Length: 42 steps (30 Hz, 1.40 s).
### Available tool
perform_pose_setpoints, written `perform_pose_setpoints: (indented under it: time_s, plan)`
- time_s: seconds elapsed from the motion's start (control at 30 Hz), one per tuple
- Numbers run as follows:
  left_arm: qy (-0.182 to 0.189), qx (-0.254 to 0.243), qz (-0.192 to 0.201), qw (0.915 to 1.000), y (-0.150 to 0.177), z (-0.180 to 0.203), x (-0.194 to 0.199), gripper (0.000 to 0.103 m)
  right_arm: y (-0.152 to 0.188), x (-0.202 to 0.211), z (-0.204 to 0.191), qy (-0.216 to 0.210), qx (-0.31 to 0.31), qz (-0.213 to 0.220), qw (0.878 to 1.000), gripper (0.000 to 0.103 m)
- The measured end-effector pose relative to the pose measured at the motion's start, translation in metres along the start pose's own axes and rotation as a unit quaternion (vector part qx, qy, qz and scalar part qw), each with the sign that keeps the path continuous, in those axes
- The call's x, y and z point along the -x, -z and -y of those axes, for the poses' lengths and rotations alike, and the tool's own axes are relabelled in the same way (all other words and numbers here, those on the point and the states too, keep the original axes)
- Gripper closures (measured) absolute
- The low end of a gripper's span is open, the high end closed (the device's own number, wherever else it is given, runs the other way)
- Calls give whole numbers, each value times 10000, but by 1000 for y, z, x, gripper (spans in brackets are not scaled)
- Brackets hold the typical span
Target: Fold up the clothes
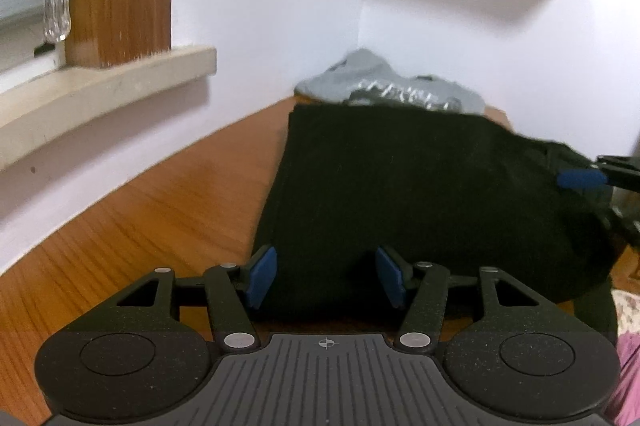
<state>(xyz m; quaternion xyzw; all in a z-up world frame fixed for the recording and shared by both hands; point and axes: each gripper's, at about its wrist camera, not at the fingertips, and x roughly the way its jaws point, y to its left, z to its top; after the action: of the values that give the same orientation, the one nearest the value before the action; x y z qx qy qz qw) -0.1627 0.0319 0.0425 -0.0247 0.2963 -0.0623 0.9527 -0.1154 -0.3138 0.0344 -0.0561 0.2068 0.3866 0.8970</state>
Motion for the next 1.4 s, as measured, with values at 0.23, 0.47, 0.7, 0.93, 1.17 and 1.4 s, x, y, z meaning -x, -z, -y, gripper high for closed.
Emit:
perform_pose_setpoints:
  time_s: [0.23, 0.47, 0.7, 0.93, 1.17, 1.4]
  plan:
    - [197, -28, 261, 9995, -28, 19, -9, 41, 5, -20, 89, 182, -1785, 204, 9836, 27]
    - [231, -39, 179, 9996, -81, 1, -62, 34, 13, -42, 118, -40, -2273, 247, 9735, 24]
    - [657, -31, -173, 9977, -102, -34, -133, 30, 13, -57, 135, -372, -2402, 212, 9698, 21]
    - [1310, 29, -466, 9903, -111, -59, -190, 16, 10, -71, 141, -689, -2521, 220, 9650, 21]
    - [1958, -22, -552, 9791, -114, -63, -214, 1, 5, -85, 131, -741, -2537, 98, 9644, 21]
    - [2169, -200, -482, 9748, -110, -52, -219, 18, 0, -98, 121, -701, -2527, -17, 9650, 63]
